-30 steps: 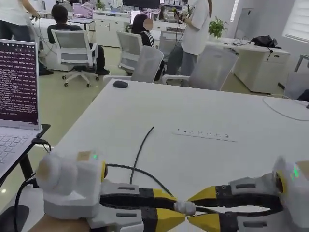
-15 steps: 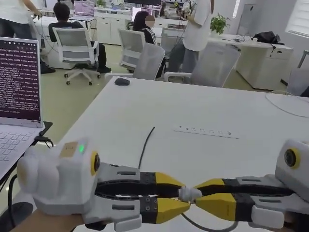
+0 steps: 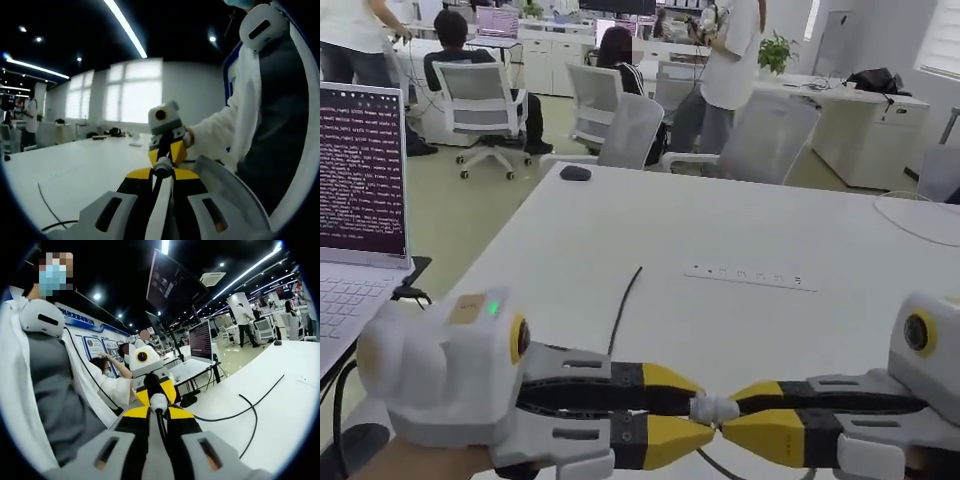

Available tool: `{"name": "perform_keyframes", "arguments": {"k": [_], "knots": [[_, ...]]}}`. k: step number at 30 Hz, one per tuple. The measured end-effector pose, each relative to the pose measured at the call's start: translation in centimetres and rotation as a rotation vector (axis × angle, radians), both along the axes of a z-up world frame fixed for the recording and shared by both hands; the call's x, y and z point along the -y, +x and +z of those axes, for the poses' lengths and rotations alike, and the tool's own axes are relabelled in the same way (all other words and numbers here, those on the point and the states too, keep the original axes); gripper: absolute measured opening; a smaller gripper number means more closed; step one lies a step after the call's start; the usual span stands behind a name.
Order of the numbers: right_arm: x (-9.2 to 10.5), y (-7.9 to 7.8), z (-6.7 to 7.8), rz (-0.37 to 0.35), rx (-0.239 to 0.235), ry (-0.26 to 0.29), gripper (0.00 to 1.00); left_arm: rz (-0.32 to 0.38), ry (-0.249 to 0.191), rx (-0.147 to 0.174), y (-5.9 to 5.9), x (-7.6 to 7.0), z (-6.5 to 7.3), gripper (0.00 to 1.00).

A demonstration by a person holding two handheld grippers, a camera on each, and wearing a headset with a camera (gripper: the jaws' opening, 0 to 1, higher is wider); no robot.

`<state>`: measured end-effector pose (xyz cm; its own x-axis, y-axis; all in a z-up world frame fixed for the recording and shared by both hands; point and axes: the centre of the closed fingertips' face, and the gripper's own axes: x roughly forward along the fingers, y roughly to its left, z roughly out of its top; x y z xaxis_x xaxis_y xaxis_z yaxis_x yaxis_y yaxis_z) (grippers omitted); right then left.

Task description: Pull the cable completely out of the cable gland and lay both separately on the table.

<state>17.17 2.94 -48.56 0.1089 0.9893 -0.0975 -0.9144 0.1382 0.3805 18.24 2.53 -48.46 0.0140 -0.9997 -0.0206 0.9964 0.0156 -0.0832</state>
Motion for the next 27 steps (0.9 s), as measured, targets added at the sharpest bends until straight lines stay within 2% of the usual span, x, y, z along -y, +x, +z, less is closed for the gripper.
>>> {"name": "perform_keyframes", "arguments": {"k": [2, 3, 4, 5, 6, 7, 8, 9, 11, 13, 14, 15, 16, 17, 18, 19, 22, 23, 24, 26, 27], "knots": [[0.0, 0.0, -0.3, -0.006, -0.012, -0.005, 0.1, -0.001, 0.01, 0.0, 0.0, 0.0, -0.2, 0.15], [0.0, -0.1, -0.3, -0.007, -0.057, 0.009, 0.1, -0.006, 0.022, 0.063, -0.1, 0.0, -0.2, 0.15], [0.0, -0.2, -0.2, 0.0, -0.092, 0.031, 0.1, -0.011, 0.019, 0.098, -0.4, 0.0, 0.1, 0.15], [0.1, -0.5, 0.0, 0.015, -0.155, 0.059, 0.11, -0.005, 0.013, 0.101, -0.6, 0.1, 0.4, 0.15], [0.1, 0.2, 0.2, -0.029, -0.182, 0.074, 0.11, 0.025, 0.035, 0.151, -0.1, 0.1, 0.2, 0.15], [0.2, 0.3, 0.0, -0.036, -0.186, 0.073, 0.11, 0.022, 0.038, 0.162, 0.0, 0.0, 0.2, 0.15], [0.1, 0.0, -0.1, -0.018, -0.165, 0.066, 0.11, 0.002, 0.037, 0.15, -0.4, 0.0, 0.1, 0.15], [0.1, 0.0, -0.2, -0.022, -0.139, 0.06, 0.1, 0.003, 0.04, 0.151, -0.3, 0.0, 0.1, 0.15], [0.0, 0.0, -0.2, -0.022, -0.141, 0.051, 0.1, 0.007, 0.045, 0.151, -0.2, 0.0, 0.0, 0.15], [-0.1, -0.1, -0.2, -0.023, -0.133, 0.038, 0.09, 0.003, 0.047, 0.112, -0.3, -0.1, -0.2, 0.15], [-0.1, -0.3, -0.3, -0.021, -0.114, 0.025, 0.09, -0.001, 0.049, 0.097, -0.3, -0.1, -0.2, 0.15], [-0.1, -0.4, -0.3, -0.018, -0.113, 0.022, 0.09, -0.009, 0.055, 0.063, -0.5, 0.0, -0.4, 0.14], [0.0, -0.1, -0.6, -0.025, -0.063, -0.001, 0.08, -0.004, 0.053, 0.021, -0.5, 0.1, -0.5, 0.14], [0.1, -0.3, -0.7, -0.024, -0.048, -0.016, 0.08, -0.003, 0.063, 0.028, -0.4, 0.1, -0.7, 0.14], [0.1, -0.4, -0.9, -0.025, -0.045, -0.029, 0.08, -0.006, 0.071, 0.013, -0.4, 0.1, -1.0, 0.14], [0.2, -0.4, -1.0, -0.026, -0.038, -0.024, 0.08, -0.018, 0.056, -0.041, -0.6, 0.1, -1.0, 0.14], [0.3, -0.4, -1.0, -0.024, 0.014, -0.024, 0.08, -0.03, 0.049, -0.086, -0.6, 0.3, -1.3, 0.14], [0.3, -0.5, -1.2, -0.018, 0.024, -0.033, 0.08, -0.032, 0.05, -0.113, -0.6, 0.2, -1.3, 0.14], [0.3, -0.4, -1.2, -0.016, 0.044, -0.038, 0.08, -0.034, 0.049, -0.134, -0.5, 0.3, -1.4, 0.14], [0.4, -0.3, -1.0, -0.018, 0.116, -0.027, 0.08, -0.044, 0.033, -0.187, -0.6, 0.3, -1.1, 0.14], [0.4, -0.1, -1.1, -0.021, 0.159, -0.039, 0.08, -0.044, 0.025, -0.21, -0.5, 0.3, -1.1, 0.14]]}}
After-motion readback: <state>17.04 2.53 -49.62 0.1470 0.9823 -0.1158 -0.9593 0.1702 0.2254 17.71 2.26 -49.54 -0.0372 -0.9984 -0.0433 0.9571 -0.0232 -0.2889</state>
